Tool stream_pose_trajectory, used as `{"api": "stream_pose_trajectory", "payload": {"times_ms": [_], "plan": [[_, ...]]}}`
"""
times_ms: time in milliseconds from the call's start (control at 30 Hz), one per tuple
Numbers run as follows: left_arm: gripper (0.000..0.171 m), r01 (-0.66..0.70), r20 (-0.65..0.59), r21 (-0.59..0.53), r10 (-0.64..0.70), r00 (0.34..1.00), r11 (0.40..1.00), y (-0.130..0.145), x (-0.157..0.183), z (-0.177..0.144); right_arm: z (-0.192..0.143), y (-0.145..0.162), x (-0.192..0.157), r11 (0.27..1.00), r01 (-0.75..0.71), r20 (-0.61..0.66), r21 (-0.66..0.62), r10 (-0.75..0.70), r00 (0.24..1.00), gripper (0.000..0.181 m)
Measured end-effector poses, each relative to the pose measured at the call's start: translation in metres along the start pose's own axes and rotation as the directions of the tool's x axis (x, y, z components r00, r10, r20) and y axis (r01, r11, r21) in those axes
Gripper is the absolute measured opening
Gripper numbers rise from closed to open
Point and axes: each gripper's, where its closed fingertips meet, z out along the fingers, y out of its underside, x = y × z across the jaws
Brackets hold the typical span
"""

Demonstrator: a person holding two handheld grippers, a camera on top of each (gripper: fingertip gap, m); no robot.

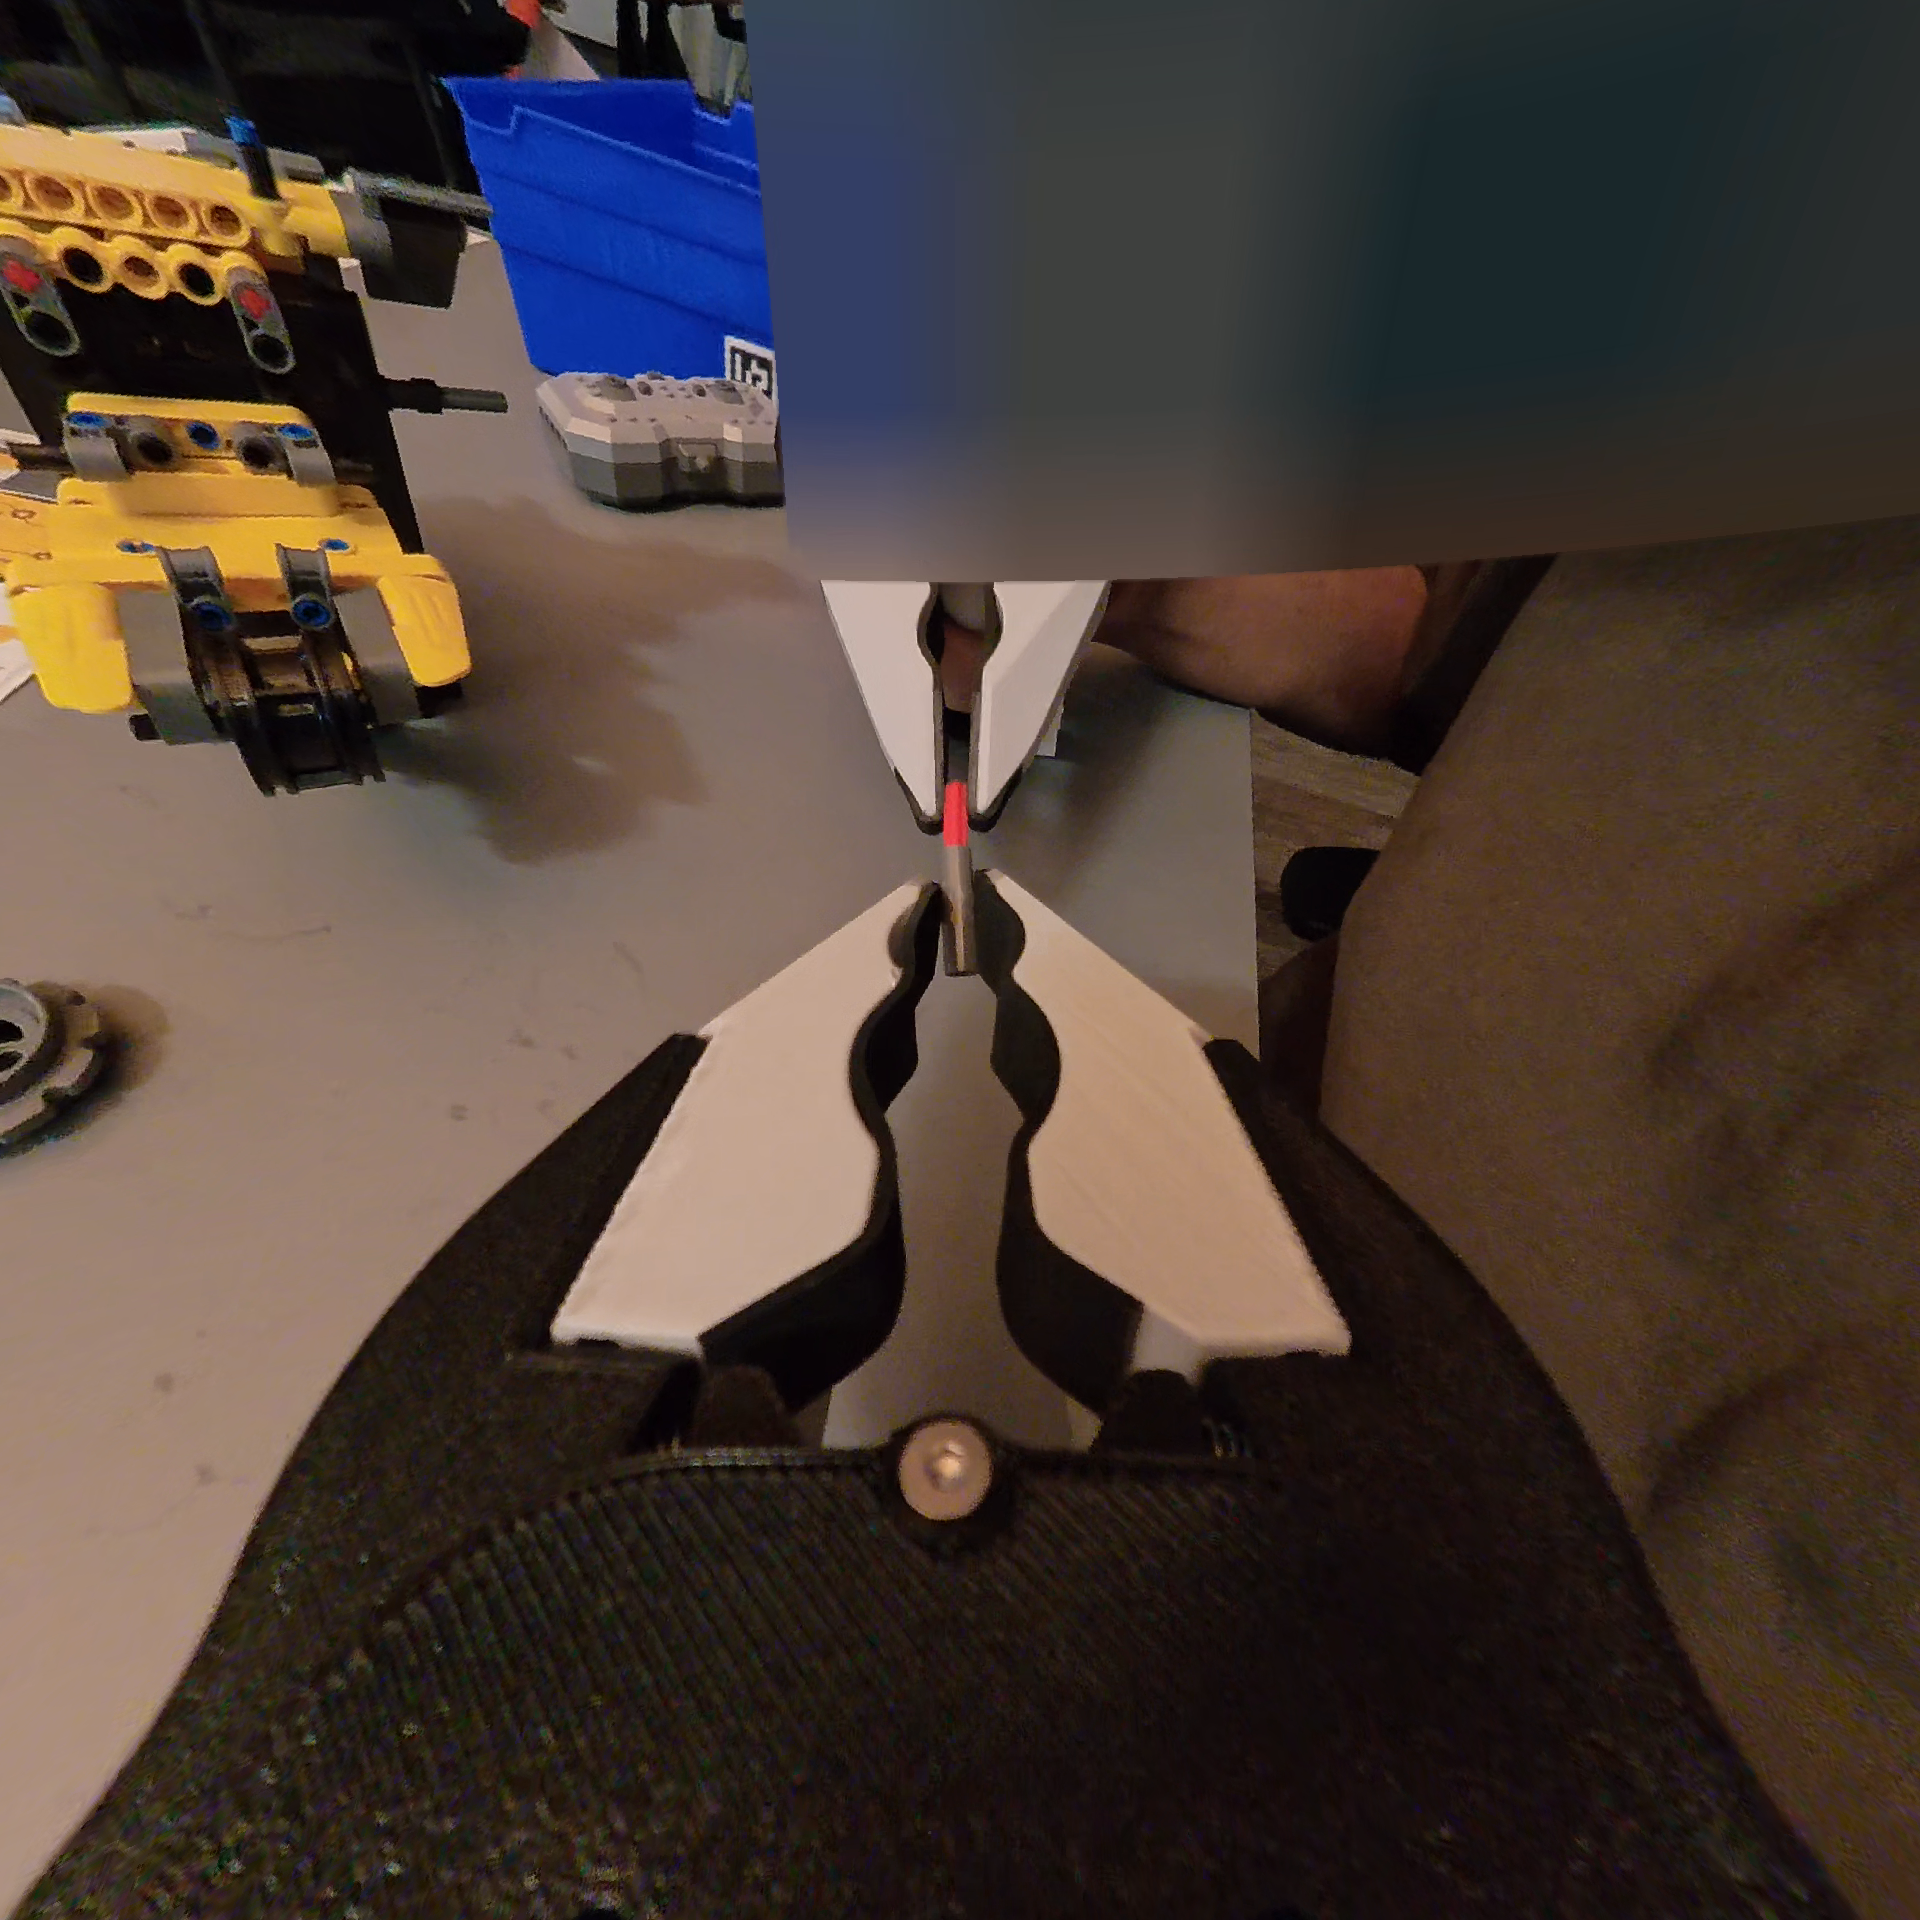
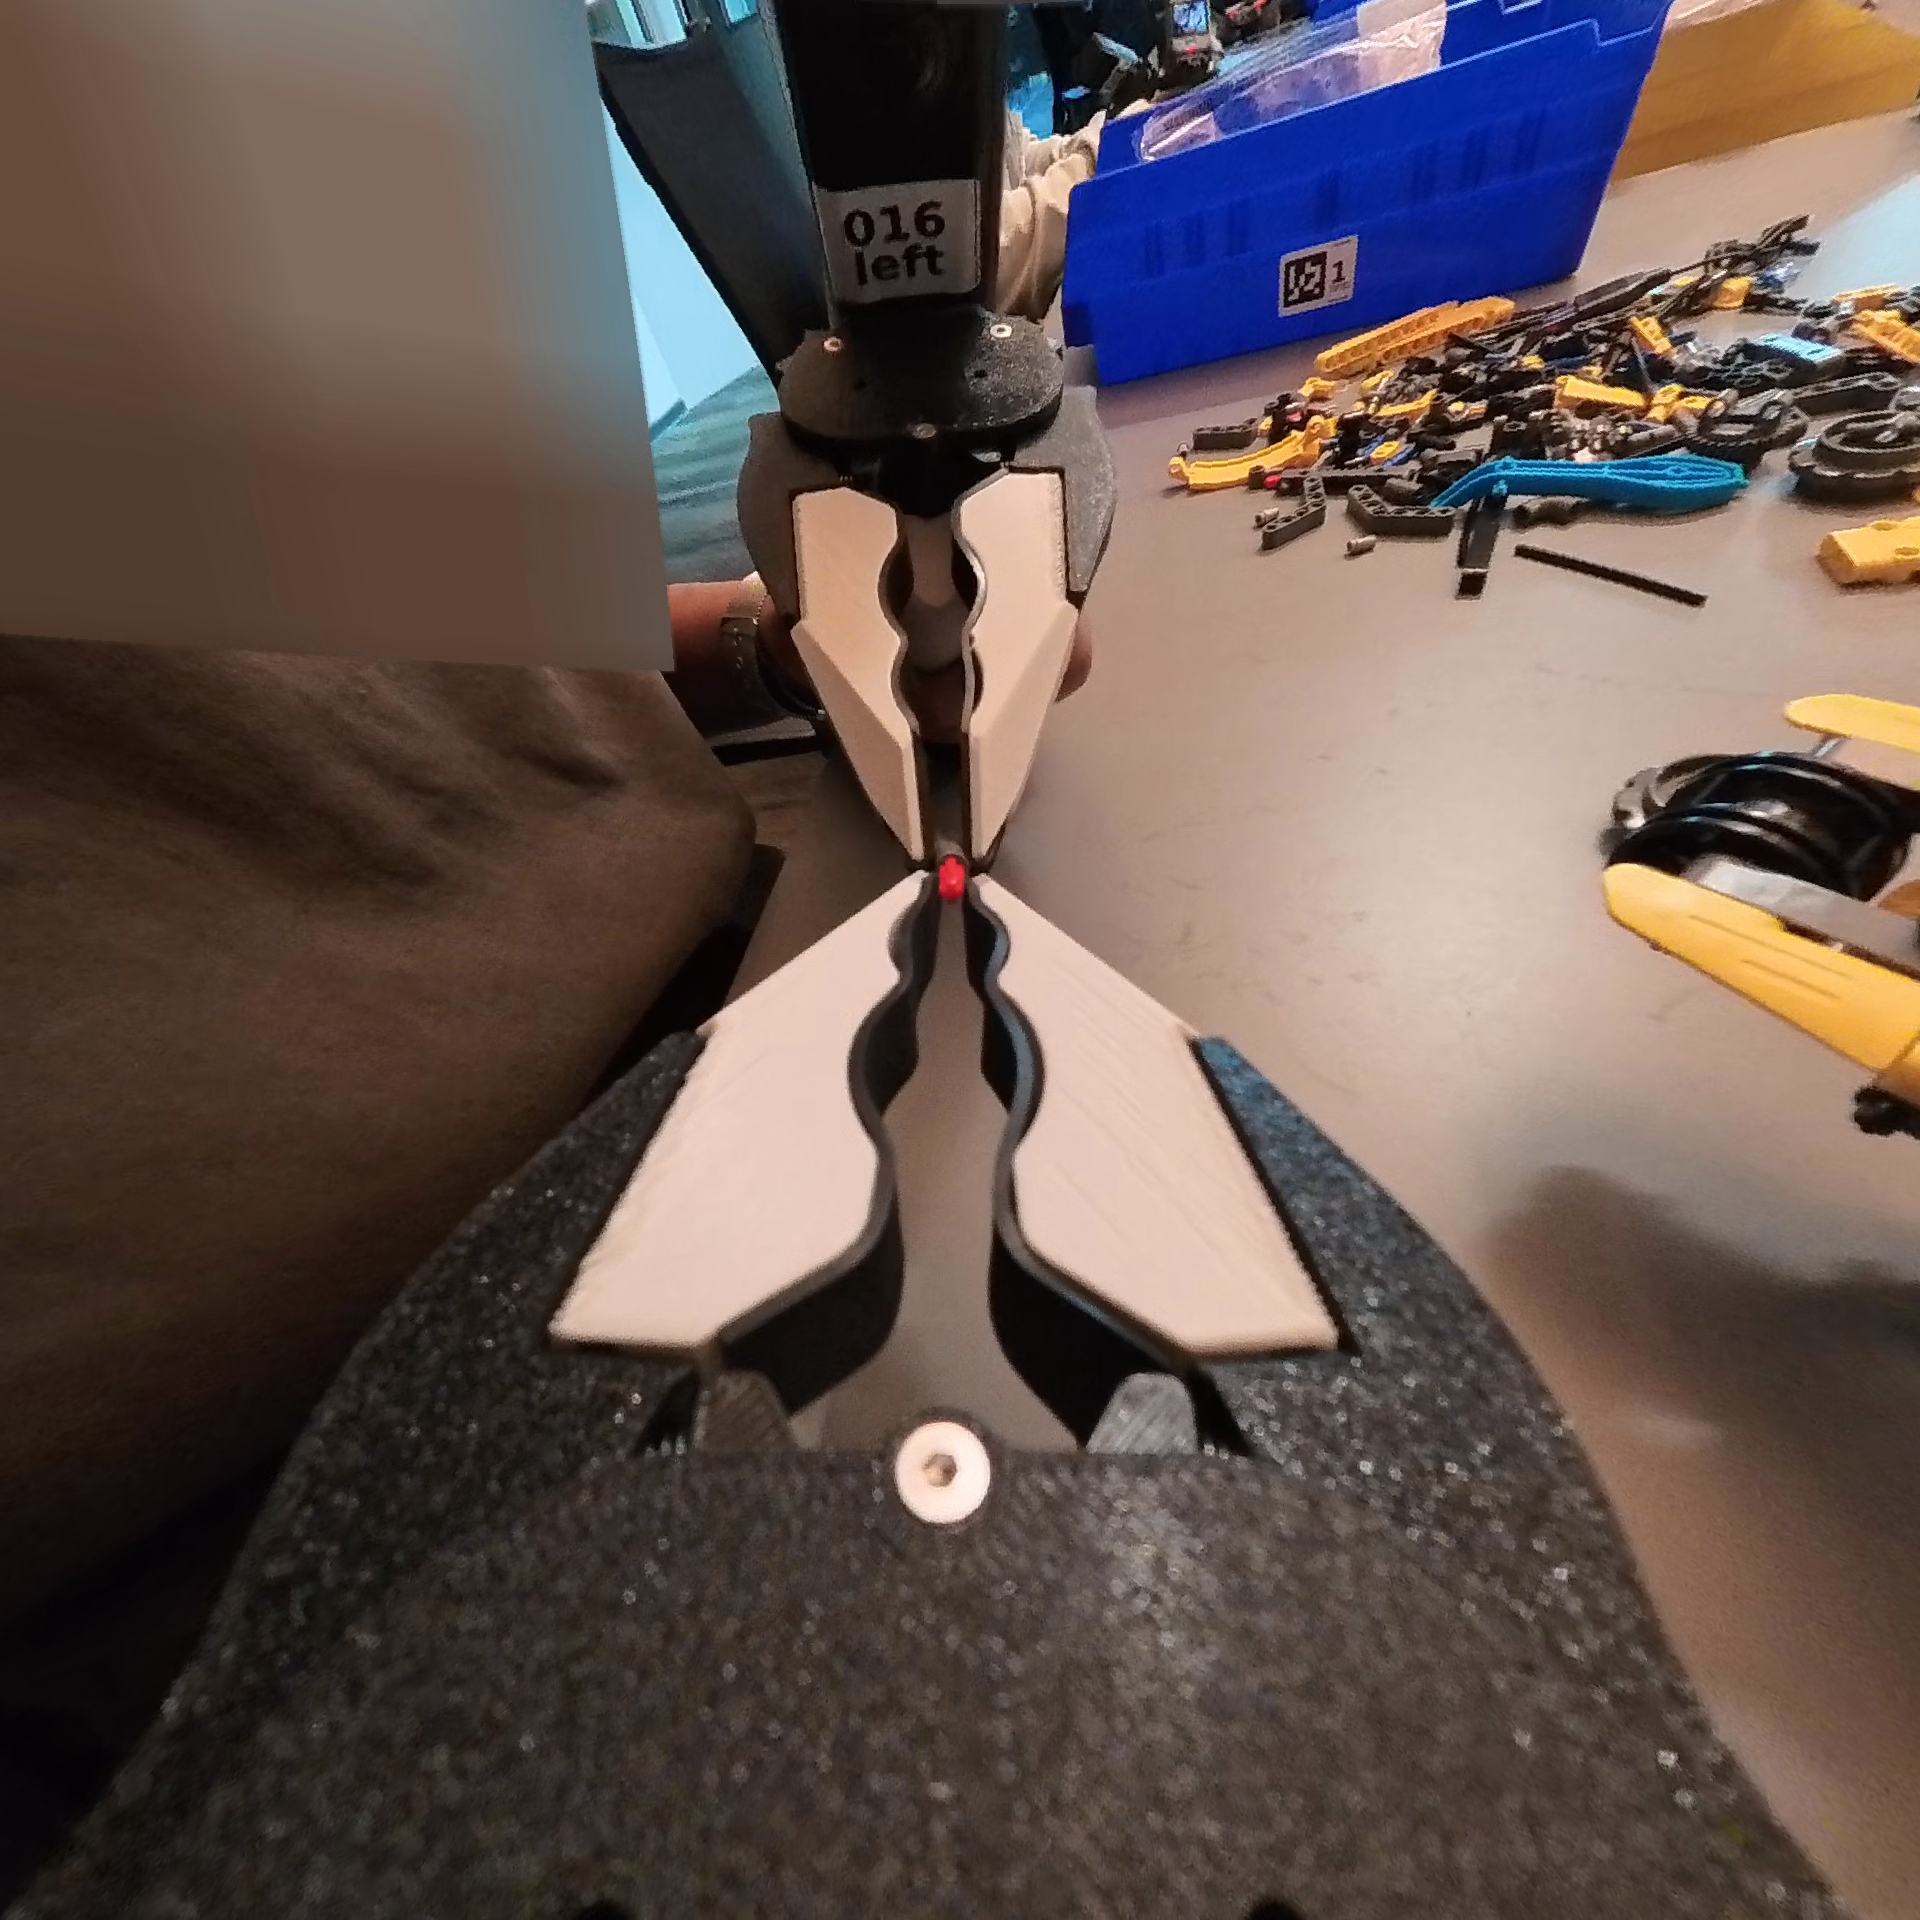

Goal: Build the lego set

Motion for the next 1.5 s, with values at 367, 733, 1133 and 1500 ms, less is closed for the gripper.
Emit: {"api": "stream_pose_trajectory", "payload": {"times_ms": [367, 733, 1133, 1500], "plan": [[0.0, -0.043, 0.032, -0.07, 0.046, 0.998, 0.997, 0.009, -0.001, 0.005, 0.001, 0.011, 0.001, 0.997, -0.003, -0.01, -0.073, 0.003, 1.0, 0.004], [0.0, -0.068, 0.015, -0.166, 0.071, 0.997, 0.984, 0.022, 0.003, 0.014, 0.006, 0.02, -0.004, 0.991, -0.005, 0.005, -0.135, 0.006, 1.0, 0.003], [0.0, 0.072, 0.015, -0.068, -0.071, 0.997, 0.995, 0.007, -0.007, 0.014, -0.005, 0.001, 0.009, 0.987, 0.143, -0.153, -0.075, -0.153, 0.976, 0.03], [0.0, 0.657, -0.468, -0.043, -0.596, 0.652, 0.753, -0.022, 0.016, -0.006, 0.004, -0.019, -0.009, 0.888, 0.461, -0.226, 0.009, -0.447, 0.866, 0.062]]}}
